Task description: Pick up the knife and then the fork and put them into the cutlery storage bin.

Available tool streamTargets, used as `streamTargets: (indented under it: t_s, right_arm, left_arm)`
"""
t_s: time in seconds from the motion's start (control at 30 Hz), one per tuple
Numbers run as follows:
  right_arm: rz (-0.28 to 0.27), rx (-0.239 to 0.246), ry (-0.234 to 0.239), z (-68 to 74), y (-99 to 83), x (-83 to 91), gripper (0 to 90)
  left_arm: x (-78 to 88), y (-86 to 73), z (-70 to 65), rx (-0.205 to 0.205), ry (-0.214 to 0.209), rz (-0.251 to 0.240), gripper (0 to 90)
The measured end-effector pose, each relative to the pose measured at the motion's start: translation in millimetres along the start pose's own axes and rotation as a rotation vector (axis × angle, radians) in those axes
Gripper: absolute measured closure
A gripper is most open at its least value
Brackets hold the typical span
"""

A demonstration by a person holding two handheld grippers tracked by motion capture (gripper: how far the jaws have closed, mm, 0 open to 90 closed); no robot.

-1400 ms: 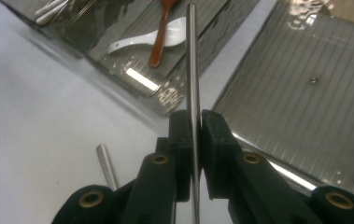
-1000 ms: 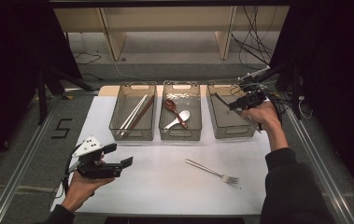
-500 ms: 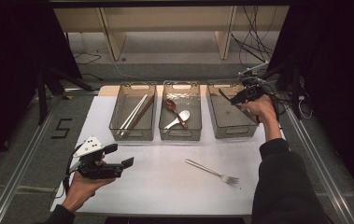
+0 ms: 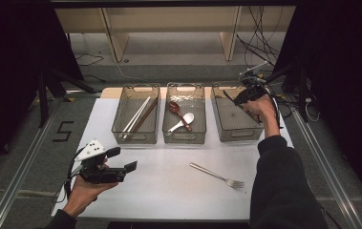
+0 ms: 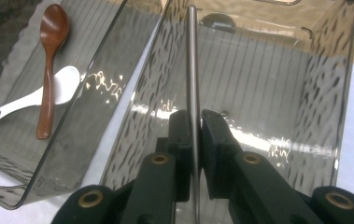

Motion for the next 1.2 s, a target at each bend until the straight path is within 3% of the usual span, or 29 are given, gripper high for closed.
streamTargets:
  t_s: [0.07, 0.13, 0.2, 0.4, 0.77, 1.0, 1.2]
  right_arm:
    - [0.004, 0.008, -0.022, 1.5, 2.8, -3.0, 83.5]
    - [-0.026, 0.014, -0.065, 1.4, 6.1, -6.7, 82.3]
    - [-0.060, 0.007, -0.081, 1.0, 8.5, -8.9, 74.2]
    - [-0.092, 0.035, -0.028, 4.6, 8.9, 2.3, 63.8]
    - [-0.112, 0.070, 0.051, 11.8, -9.0, 23.6, 47.3]
    - [-0.125, 0.140, 0.092, 32.1, -27.6, 35.5, 37.3]
    - [-0.128, 0.212, 0.146, 53.5, -48.1, 45.6, 35.2]
  left_arm:
    - [0.0, 0.0, 0.1, 0.001, -0.001, 0.000, 15.7]
    - [0.4, 0.1, -0.1, -0.005, -0.002, 0.002, 15.7]
    - [0.7, 0.4, -0.7, -0.002, -0.002, -0.005, 15.7]
    - [1.1, -0.6, 0.1, -0.001, -0.005, 0.000, 15.7]
    - [-1.1, 0.4, -2.0, -0.011, -0.004, 0.007, 15.5]
    - [-0.5, 0.3, -1.4, -0.011, 0.000, 0.004, 15.5]
    - [0.2, 0.3, -1.5, -0.011, 0.001, -0.001, 15.5]
Point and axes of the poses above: each handheld gripper's, and its own axes: x roughly backward along the jaws, y roughly out of its top, z roughly to its left, the point moved 1 cm from there along -x, roughly forward along the jaws, and after that the axes turned 3 degrees about y, right-handed, at the moved point
